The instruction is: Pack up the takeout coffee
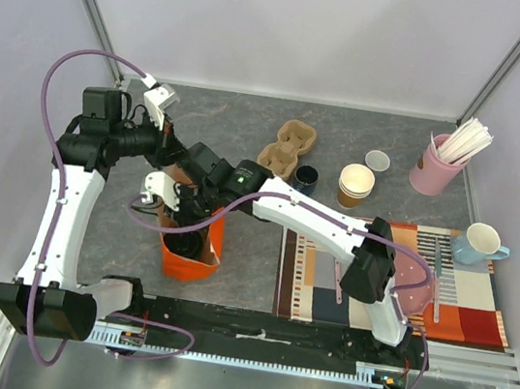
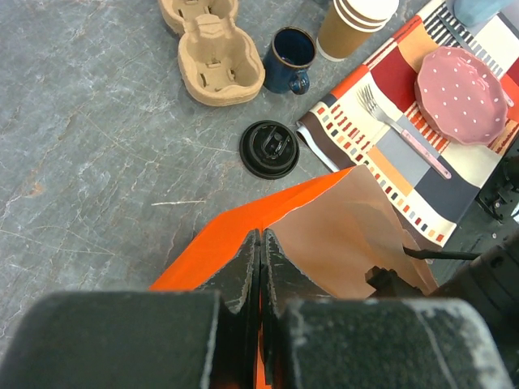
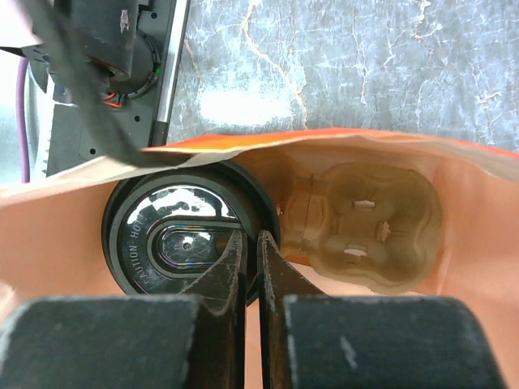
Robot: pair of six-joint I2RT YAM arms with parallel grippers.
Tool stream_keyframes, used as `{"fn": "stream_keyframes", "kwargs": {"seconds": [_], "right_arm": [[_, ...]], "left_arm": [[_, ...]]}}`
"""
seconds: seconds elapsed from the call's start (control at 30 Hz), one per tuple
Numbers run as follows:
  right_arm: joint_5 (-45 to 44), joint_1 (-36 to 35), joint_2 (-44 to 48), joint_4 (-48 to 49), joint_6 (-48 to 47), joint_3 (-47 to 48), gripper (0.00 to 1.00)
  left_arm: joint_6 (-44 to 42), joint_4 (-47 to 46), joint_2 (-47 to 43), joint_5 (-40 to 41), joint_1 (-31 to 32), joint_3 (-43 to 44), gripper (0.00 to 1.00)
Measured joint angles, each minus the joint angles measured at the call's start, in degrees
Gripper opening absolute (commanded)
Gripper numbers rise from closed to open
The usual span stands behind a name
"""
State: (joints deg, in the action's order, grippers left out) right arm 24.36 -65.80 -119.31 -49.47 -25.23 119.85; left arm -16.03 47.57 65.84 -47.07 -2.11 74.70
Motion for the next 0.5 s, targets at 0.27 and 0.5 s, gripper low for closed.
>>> {"fn": "stream_keyframes", "kwargs": {"seconds": [0.27,0.5], "right_arm": [[0.3,0.0,-1.3,0.9,1.8,-0.3,0.00],[0.0,0.1,-2.0,3.3,3.5,-2.0,0.00]], "left_arm": [[0.0,-0.1,0.0,0.0,0.0,-0.1,0.02],[0.0,0.0,0.0,0.4,0.0,-0.1,0.02]]}}
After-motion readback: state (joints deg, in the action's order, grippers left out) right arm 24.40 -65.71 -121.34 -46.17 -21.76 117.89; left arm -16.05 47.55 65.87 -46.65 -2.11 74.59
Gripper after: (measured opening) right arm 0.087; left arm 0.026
